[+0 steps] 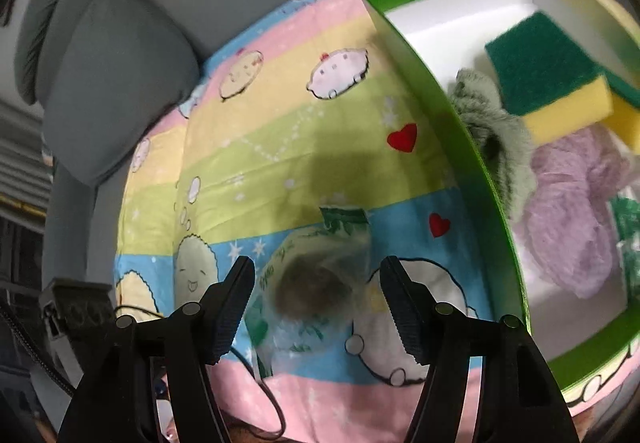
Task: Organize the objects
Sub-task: 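Close the right gripper on the clear plastic bag, then lift the plastic bag off the blanket with the right gripper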
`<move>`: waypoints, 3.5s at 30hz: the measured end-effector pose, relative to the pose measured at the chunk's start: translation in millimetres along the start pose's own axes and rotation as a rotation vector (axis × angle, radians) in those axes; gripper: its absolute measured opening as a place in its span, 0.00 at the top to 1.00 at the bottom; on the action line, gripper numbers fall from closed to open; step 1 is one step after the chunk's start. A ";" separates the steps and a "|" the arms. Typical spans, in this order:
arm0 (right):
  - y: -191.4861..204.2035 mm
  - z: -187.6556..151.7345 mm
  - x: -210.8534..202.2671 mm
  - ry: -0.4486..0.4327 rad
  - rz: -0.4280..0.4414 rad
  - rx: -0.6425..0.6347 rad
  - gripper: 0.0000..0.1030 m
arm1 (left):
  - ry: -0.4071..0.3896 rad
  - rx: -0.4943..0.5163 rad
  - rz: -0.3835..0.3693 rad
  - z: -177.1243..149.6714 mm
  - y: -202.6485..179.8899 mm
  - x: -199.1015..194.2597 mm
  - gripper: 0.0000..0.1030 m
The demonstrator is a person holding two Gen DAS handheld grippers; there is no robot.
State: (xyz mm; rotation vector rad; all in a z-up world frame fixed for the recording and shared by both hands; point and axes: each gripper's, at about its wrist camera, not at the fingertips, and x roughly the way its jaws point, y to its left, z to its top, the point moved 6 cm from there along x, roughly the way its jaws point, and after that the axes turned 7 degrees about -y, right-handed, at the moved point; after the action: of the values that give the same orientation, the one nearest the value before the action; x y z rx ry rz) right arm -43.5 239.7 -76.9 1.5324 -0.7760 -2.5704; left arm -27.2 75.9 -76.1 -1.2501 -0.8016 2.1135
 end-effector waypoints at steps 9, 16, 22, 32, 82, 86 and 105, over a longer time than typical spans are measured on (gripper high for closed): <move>1.1 -7.0 -7.5 -0.051 0.028 -0.013 0.52 | 0.037 0.133 -0.030 -16.9 -27.5 26.9 0.23; -3.7 -17.1 7.9 0.019 0.031 -0.006 0.52 | 0.016 0.192 0.027 -20.3 -31.3 40.7 0.33; -6.8 -20.8 13.0 0.030 0.025 -0.021 0.51 | 0.000 0.235 0.063 -23.0 -32.0 43.6 0.39; -9.0 -22.9 16.9 0.036 0.017 -0.008 0.45 | -0.005 0.267 0.095 -25.5 -29.8 41.7 0.46; 32.2 -26.8 -23.5 -0.129 0.126 -0.119 0.44 | -0.170 0.437 0.079 -24.6 -69.0 3.1 0.54; 34.8 -26.8 -27.5 -0.142 0.137 -0.126 0.44 | -0.185 0.453 0.082 -24.3 -73.1 -1.9 0.54; 52.7 -28.8 -60.1 -0.252 0.188 -0.186 0.44 | -0.275 0.492 0.057 -23.6 -92.0 -25.3 0.54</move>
State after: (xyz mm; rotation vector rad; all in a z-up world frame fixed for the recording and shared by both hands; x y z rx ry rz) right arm 0.2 199.8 -15.9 1.0459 -0.6420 -2.6354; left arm 18.8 124.6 -4.2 -0.7420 -0.3156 2.3670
